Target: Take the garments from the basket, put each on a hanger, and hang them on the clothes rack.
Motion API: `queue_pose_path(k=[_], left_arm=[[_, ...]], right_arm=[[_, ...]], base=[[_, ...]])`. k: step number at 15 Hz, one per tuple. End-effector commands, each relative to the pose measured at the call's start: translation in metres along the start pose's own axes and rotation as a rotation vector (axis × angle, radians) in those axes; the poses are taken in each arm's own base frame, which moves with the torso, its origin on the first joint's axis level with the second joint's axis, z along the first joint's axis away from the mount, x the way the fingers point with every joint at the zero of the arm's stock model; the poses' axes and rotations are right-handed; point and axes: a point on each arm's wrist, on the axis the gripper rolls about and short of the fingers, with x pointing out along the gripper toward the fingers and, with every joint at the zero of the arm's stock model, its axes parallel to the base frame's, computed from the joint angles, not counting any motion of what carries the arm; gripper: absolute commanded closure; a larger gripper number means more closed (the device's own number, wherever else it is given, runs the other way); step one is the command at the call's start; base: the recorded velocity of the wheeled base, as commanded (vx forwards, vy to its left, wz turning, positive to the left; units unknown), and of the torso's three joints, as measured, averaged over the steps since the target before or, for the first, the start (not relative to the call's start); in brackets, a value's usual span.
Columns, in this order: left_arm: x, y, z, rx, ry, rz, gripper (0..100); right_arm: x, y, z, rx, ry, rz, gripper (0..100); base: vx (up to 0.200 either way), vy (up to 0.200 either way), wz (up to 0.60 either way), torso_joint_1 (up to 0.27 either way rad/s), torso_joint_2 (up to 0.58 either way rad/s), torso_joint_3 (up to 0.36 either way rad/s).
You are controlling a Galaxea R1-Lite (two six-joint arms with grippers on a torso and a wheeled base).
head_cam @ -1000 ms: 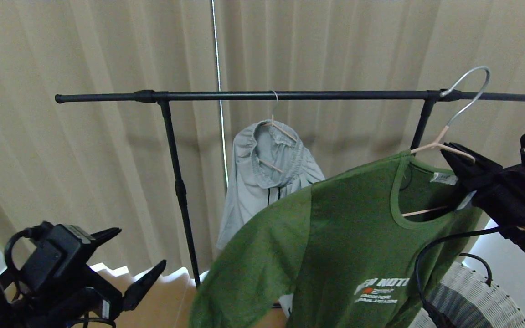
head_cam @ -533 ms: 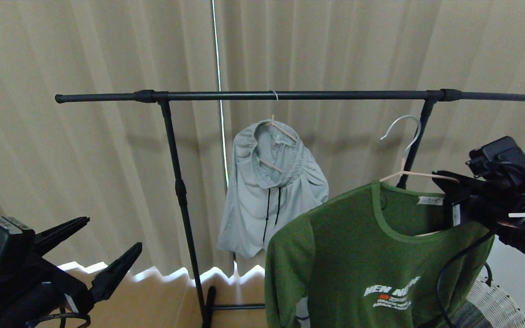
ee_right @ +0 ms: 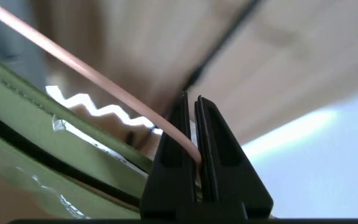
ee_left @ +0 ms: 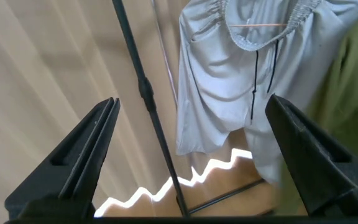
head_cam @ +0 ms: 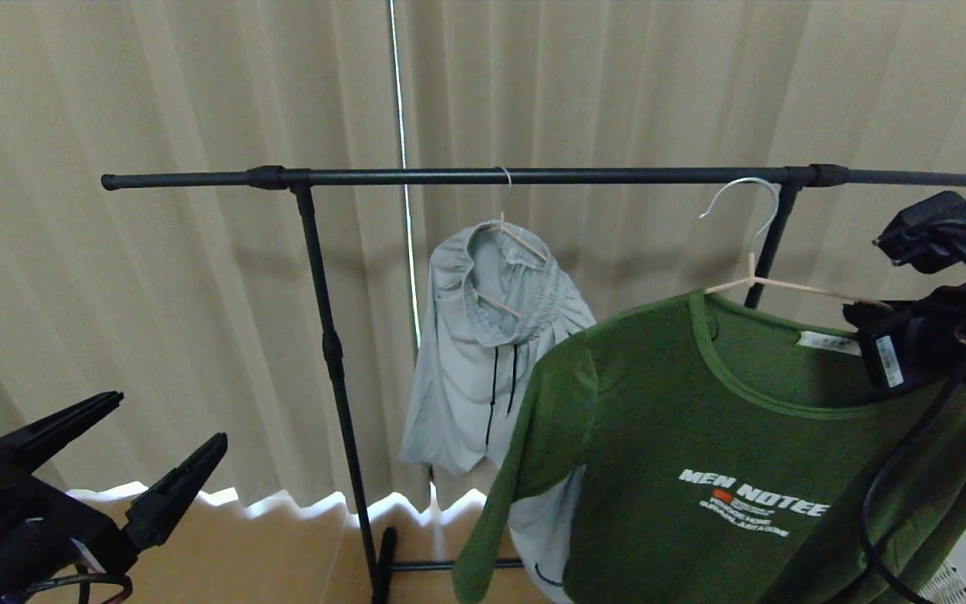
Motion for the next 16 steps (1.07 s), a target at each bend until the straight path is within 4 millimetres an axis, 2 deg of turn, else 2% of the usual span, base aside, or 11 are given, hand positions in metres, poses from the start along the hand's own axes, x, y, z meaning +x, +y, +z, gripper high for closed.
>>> queue_pose_path(k=[1,4,9,13,16], left_arm=[[0.0,-0.001,0.0,0.004,-0.001,-0.025,0],[0.003,-0.002,-0.002,0.006,0.01,-0.048,0],[-0.004,-0.001,0.004,0.017,-0.041,-0.037,0],[-0.005,-0.003,0.005,0.059,-0.052,-0.055,0],[-0.012,-0.003,0.011,0.063,-0.096,-0.05,0]], right_arm=[[-0.001,-0.012,0.004,0.02,-0.005,-0.061,100],[-0.003,-0.03,-0.002,0.049,0.021,-0.146,100],[-0.004,-0.046,-0.009,0.07,0.062,-0.217,100],[-0.008,-0.049,-0.004,0.08,0.047,-0.265,100],[-0.009,-0.055,0.0,0.093,0.044,-0.325,100]], base=[[0.0,0.0,0.0,0.0,0.0,0.0],[0.0,0.0,0.0,0.0,0.0,0.0],[0.0,0.0,0.0,0.0,0.0,0.0],[0.0,0.0,0.0,0.0,0.0,0.0],[0.0,0.0,0.0,0.0,0.0,0.0]])
